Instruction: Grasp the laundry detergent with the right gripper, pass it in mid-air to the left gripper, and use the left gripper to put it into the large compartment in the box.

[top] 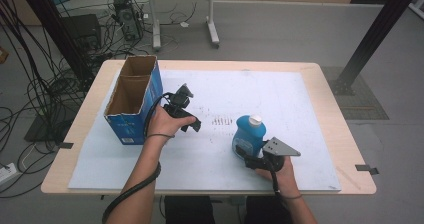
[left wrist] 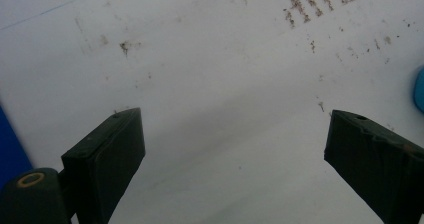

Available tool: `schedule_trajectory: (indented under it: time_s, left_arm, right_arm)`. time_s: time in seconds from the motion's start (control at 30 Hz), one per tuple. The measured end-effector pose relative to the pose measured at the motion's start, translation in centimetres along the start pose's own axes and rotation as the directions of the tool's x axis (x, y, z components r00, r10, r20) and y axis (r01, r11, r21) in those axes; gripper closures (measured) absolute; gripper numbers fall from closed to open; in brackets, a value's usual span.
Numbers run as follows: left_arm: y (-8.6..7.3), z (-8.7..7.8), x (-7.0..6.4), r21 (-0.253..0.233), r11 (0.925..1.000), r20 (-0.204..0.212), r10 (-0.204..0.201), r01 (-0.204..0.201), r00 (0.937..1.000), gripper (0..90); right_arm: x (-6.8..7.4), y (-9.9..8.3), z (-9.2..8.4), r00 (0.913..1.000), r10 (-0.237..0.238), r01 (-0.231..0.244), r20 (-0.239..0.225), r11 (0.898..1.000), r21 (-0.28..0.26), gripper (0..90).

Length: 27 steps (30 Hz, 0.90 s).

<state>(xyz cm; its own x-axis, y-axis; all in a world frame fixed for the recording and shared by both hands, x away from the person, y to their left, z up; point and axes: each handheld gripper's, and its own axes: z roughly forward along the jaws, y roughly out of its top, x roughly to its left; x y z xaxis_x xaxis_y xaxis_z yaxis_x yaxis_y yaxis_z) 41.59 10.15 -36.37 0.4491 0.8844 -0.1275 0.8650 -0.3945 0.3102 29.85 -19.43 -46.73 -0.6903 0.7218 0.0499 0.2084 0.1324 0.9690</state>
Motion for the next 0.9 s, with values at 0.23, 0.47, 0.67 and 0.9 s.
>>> schedule_trajectory:
  time_s: [0.23,0.47,0.67,0.9]
  left_arm:
    - [0.01,0.02,-0.05,0.000,1.0000,0.000,0.000,0.000,1.0000,9.6]
    - [0.12,-0.10,-0.19,-0.007,1.0000,0.001,0.000,0.000,1.0000,9.6]
    - [0.12,-0.14,-0.27,-0.010,0.9999,0.001,0.006,-0.006,1.0000,9.6]
    - [0.25,-0.22,-0.35,-0.010,0.9999,-0.001,0.005,-0.005,1.0000,9.6]
  right_arm:
    - [0.01,-0.01,0.00,1.0000,-0.002,0.002,0.001,1.000,-0.001,39.8]
    - [0.04,-0.02,0.00,1.0000,-0.006,0.006,0.003,1.000,-0.002,39.8]
    - [0.03,-0.02,0.00,1.0000,-0.003,0.003,0.003,1.000,-0.002,39.8]
    - [0.01,-0.02,0.00,1.0000,-0.003,0.003,0.001,1.000,-0.002,39.8]
